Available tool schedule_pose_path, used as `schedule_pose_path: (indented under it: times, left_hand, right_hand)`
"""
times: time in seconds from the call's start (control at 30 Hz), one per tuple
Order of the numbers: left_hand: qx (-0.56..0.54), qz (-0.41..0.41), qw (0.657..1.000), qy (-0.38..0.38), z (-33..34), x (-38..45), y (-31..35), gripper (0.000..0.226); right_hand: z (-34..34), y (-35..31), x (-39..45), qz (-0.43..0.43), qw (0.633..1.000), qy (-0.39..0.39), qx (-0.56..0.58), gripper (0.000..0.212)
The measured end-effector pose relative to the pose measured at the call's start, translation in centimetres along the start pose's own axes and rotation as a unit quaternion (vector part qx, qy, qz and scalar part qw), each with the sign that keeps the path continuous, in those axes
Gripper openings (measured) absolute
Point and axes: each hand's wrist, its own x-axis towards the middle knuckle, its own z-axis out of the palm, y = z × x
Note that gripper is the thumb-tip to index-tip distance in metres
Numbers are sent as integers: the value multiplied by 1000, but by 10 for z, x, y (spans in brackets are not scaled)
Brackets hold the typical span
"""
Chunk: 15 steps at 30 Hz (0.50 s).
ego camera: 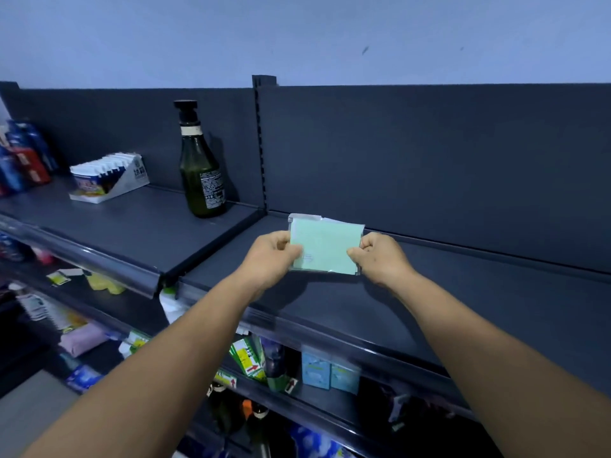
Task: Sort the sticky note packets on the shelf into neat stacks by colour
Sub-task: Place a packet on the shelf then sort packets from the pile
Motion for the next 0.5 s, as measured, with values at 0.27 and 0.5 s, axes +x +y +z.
schedule_pose_path:
  times: [0.27,0.5]
  left_hand:
    - [120,-16,987,109,-13,60,-16,20]
    - [180,-45,975,119,-12,117,-32,18]
  right_hand:
    - [33,-19,61,11,1000,-6,17,14]
    - [60,-18,120,33,999,10,-31,7]
